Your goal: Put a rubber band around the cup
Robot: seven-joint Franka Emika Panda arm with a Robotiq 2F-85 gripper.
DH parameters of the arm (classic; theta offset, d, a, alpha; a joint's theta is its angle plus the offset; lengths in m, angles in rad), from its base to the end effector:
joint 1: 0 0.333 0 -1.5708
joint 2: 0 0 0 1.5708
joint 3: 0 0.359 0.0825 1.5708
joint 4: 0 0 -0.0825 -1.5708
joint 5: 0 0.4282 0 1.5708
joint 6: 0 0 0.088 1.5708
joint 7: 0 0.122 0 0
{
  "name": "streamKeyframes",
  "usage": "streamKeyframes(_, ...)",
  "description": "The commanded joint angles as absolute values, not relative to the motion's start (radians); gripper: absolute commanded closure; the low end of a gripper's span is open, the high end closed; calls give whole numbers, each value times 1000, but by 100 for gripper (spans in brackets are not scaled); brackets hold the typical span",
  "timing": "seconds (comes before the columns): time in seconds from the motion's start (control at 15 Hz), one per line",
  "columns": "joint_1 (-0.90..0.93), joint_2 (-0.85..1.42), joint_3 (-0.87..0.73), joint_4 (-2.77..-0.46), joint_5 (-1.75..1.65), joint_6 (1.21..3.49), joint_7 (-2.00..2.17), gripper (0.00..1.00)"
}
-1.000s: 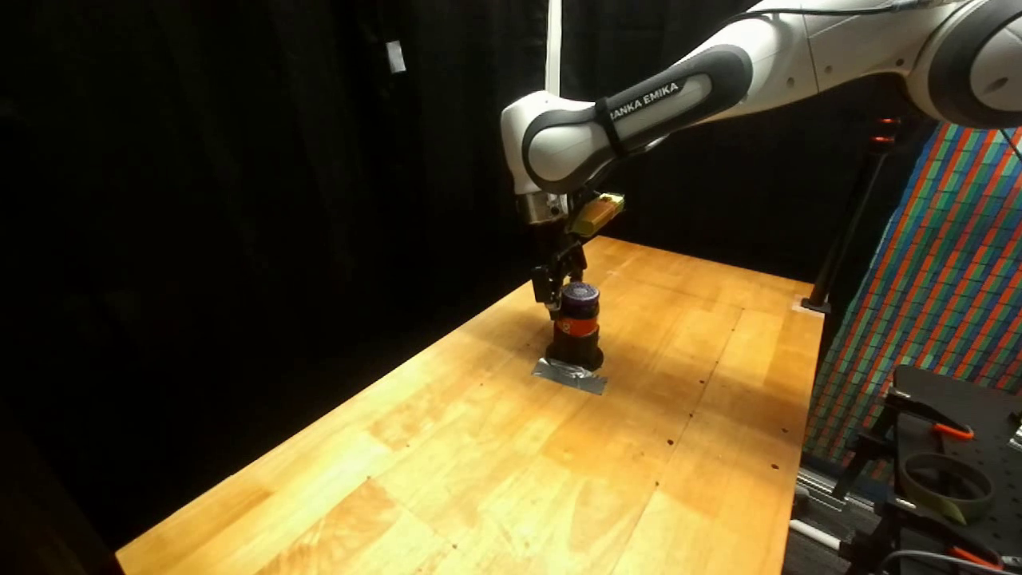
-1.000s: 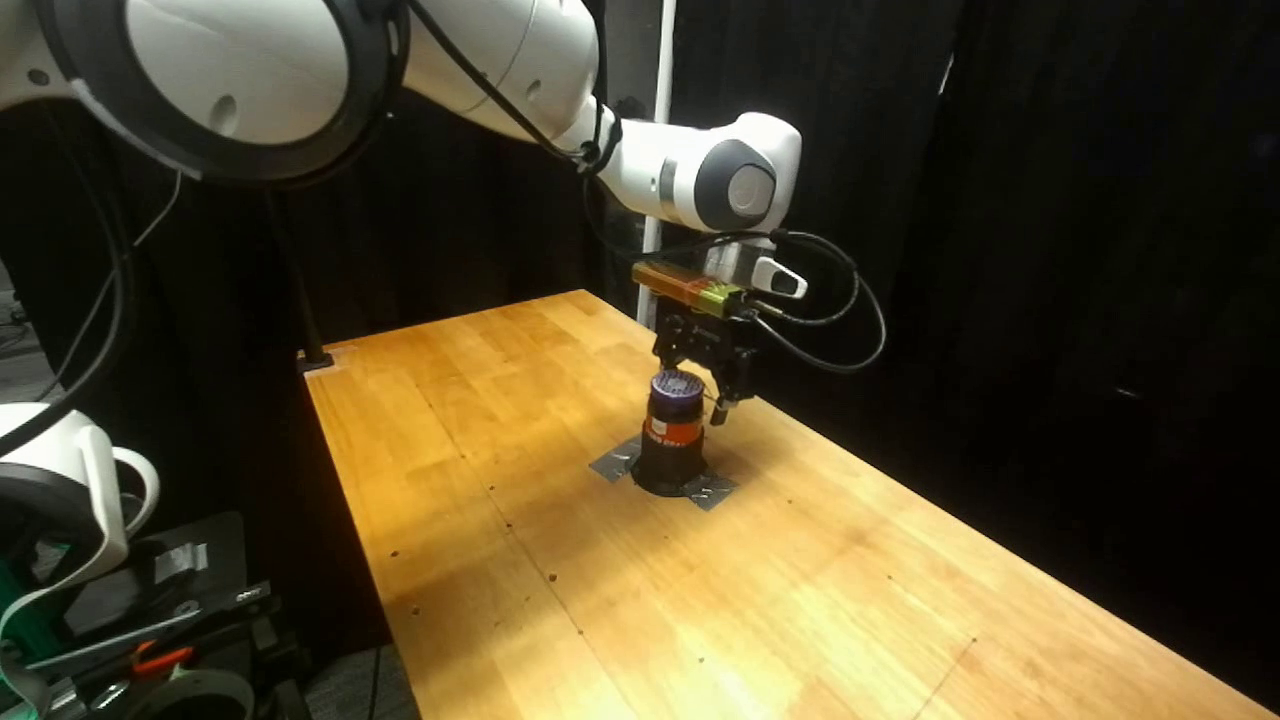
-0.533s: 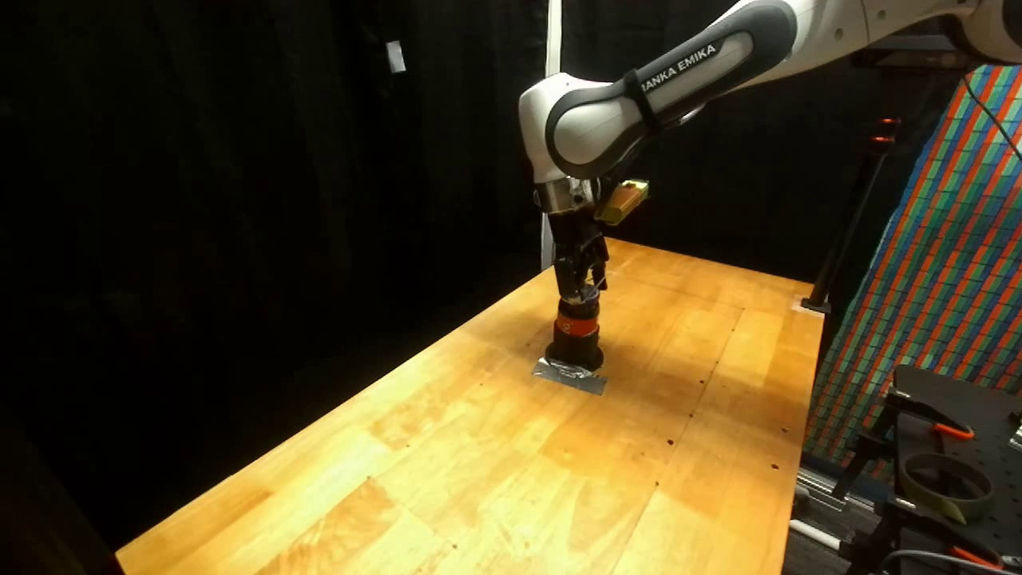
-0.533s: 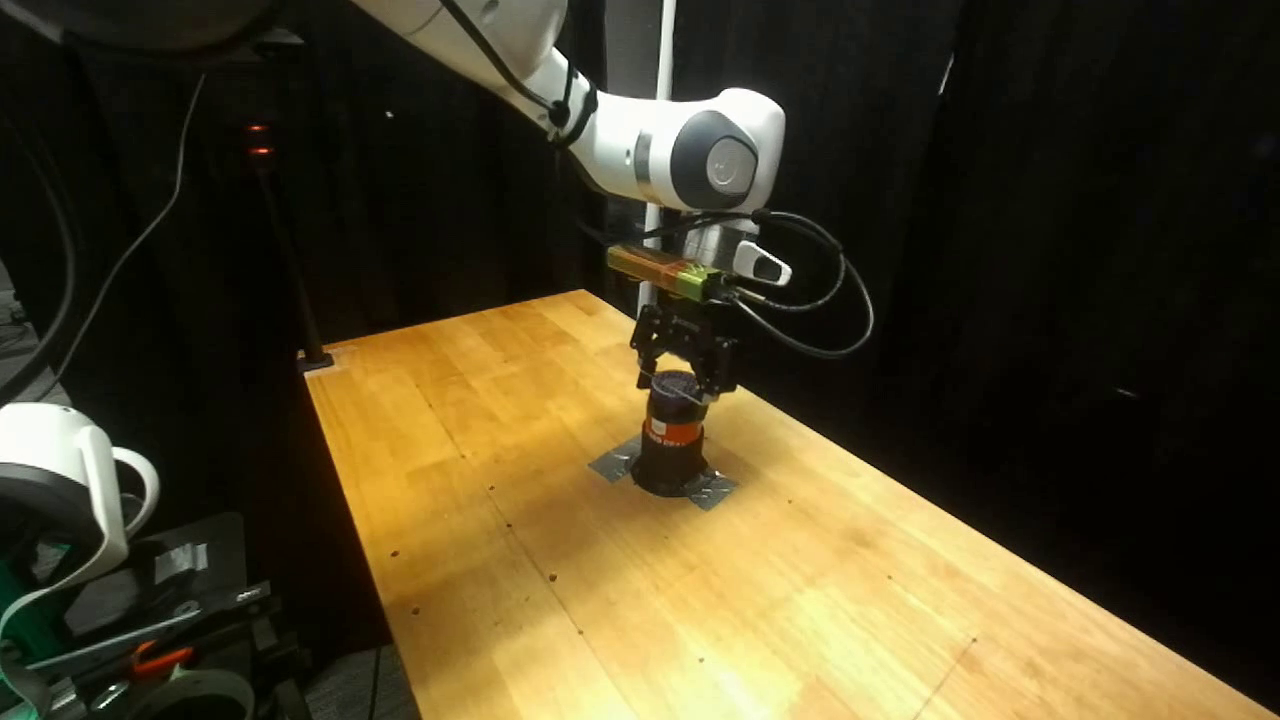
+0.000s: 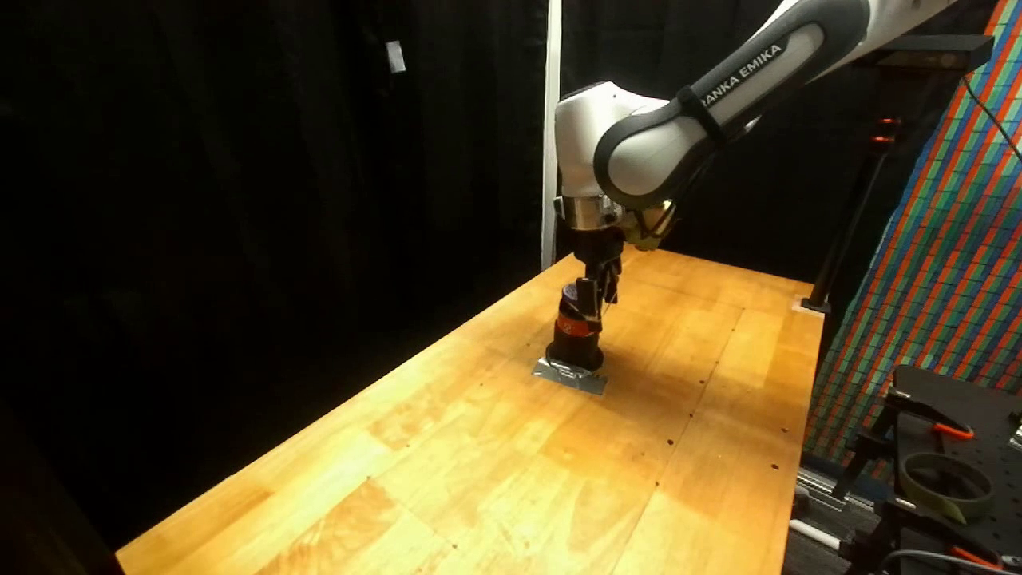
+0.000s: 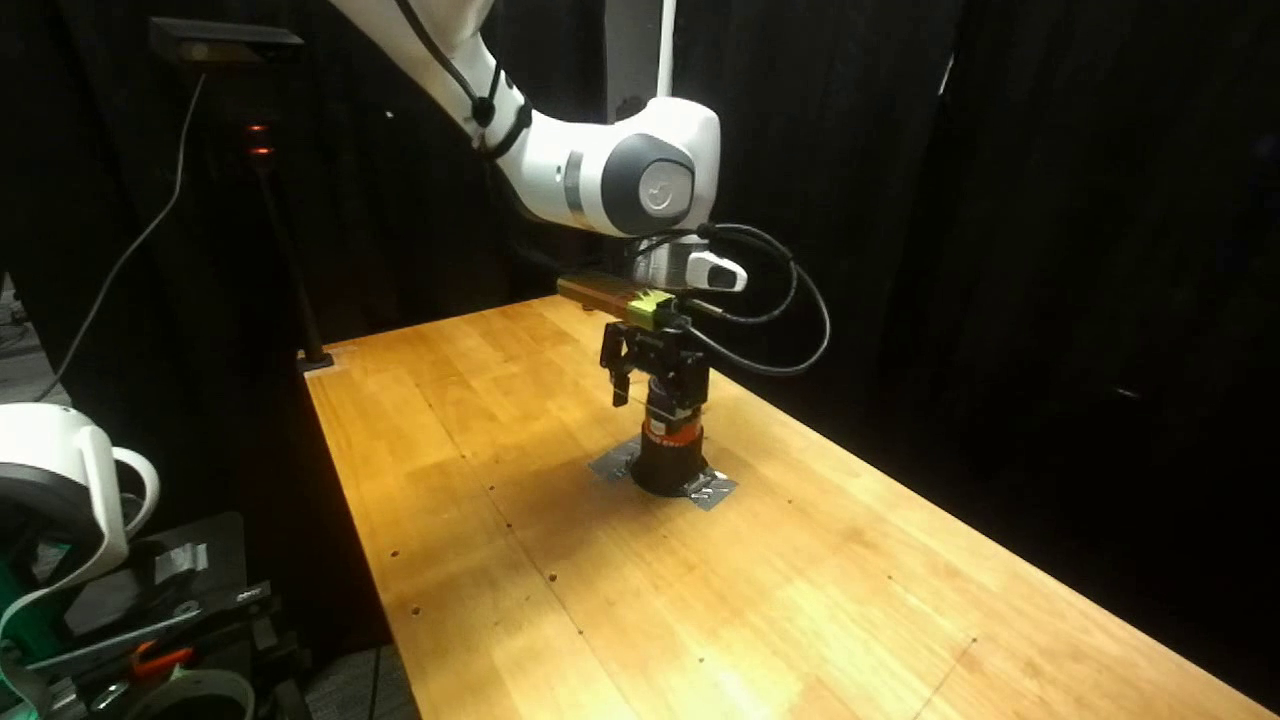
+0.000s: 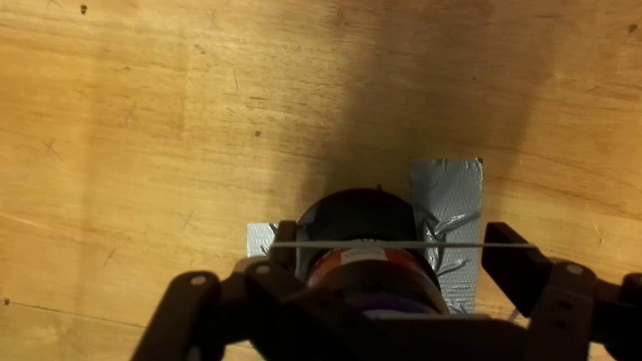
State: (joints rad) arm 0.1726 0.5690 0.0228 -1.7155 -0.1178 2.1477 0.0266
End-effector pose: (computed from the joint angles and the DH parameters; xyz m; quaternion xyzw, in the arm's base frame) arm 0.6994 0.1305 0.2405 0.9899 0.1179 -0.0631 0.0481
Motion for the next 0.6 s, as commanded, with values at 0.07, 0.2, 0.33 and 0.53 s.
streamKeyframes(0.07,186,410,20,-2010,-187,2459,92,42)
streamKeyframes(0.2,188,367,10,-2112,-209,2611,124,58)
streamKeyframes(0.33,204,325,-18,-2221,-252,2776,179,73)
streamKeyframes(0.53,291,256,-135,-2391,-381,3036,336,84)
